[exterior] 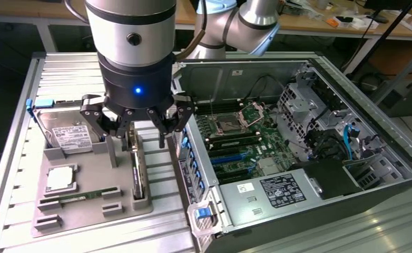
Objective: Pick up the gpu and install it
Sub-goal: 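Pick up the gpu and move the gpu toward the slot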
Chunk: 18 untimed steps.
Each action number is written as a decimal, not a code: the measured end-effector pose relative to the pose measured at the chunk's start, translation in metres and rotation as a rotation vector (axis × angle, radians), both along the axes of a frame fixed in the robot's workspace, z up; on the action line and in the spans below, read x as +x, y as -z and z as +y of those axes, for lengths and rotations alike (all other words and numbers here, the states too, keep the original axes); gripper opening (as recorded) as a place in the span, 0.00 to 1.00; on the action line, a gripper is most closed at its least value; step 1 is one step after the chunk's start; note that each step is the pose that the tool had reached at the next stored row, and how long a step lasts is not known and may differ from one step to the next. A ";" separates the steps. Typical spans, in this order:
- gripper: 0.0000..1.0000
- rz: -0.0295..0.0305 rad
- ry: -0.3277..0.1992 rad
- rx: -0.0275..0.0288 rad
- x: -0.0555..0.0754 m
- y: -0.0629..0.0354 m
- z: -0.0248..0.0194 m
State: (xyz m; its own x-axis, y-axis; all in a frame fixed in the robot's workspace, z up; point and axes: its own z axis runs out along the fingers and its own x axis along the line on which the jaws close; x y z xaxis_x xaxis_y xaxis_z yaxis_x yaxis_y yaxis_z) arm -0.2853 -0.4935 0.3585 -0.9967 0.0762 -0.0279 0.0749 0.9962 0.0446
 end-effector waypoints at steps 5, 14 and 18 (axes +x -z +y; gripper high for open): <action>0.60 0.0000 0.000 0.0000 0.000 0.0022 0.0000; 0.60 -0.0001 0.000 0.0000 -0.001 0.0171 0.0012; 0.60 -0.0001 0.000 0.0001 -0.001 0.0255 0.0020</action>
